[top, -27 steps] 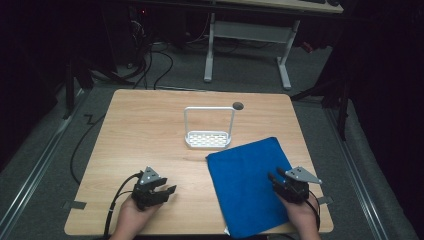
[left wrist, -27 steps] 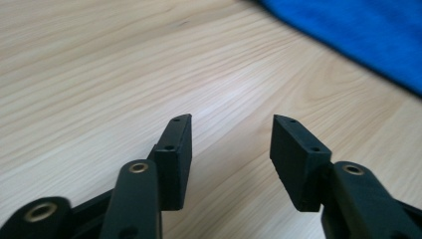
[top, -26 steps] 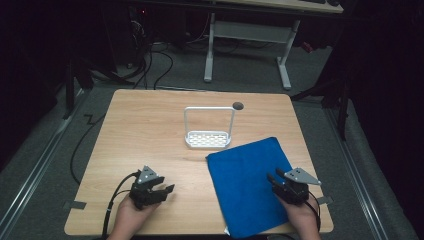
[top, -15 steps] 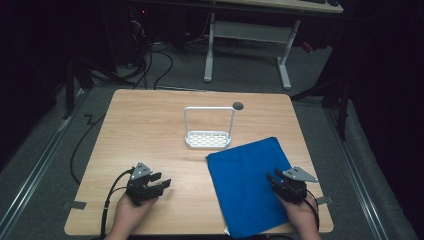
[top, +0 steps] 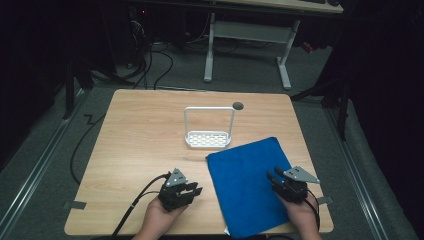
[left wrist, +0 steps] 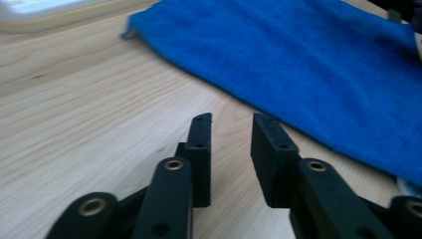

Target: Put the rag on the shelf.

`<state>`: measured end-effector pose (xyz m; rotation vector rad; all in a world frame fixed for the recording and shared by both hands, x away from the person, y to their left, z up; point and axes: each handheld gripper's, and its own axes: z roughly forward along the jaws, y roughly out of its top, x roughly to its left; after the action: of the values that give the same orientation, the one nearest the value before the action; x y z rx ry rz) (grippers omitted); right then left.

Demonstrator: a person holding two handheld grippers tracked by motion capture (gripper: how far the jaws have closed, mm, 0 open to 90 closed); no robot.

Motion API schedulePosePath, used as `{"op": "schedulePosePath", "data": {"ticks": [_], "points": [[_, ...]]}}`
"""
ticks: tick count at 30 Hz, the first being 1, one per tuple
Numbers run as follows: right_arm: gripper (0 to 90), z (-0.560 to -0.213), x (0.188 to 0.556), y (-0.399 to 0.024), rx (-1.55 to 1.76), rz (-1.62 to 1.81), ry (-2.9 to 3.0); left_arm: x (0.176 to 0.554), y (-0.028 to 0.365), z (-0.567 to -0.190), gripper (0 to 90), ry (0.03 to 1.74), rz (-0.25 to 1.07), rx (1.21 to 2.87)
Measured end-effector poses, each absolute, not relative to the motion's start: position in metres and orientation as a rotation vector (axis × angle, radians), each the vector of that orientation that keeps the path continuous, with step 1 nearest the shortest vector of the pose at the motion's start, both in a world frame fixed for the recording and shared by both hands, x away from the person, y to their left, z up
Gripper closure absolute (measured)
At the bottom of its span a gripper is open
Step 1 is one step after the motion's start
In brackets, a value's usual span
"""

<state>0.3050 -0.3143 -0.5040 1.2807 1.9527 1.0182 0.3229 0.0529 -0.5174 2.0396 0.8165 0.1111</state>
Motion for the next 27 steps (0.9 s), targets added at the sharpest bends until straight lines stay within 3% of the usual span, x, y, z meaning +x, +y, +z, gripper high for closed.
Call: {"op": "schedulePosePath", "data": {"ticks": [2,3,7,13,20,27], "points": [[63.8,-0.504,0.305,-0.315,1.288,1.022,1.95,0.323,0.045,-0.518,75.4,0.807,0.099,2.048],[65.6,-0.504,0.305,-0.315,1.297,1.034,1.952,0.323,0.038,-0.519,81.1,0.798,0.086,2.051],[70.5,-0.504,0.304,-0.313,1.279,1.024,1.974,0.32,0.002,-0.523,89.4,0.742,0.047,2.095],[75.0,-0.501,0.302,-0.313,1.263,1.031,1.975,0.312,-0.024,-0.53,90.0,0.665,0.057,2.186],[76.0,-0.502,0.302,-0.315,1.257,1.037,1.985,0.312,-0.011,-0.53,90.0,0.666,0.086,2.199],[77.2,-0.5,0.302,-0.311,1.228,1.04,2.004,0.314,0.039,-0.53,90.0,0.74,0.077,2.18]]}}
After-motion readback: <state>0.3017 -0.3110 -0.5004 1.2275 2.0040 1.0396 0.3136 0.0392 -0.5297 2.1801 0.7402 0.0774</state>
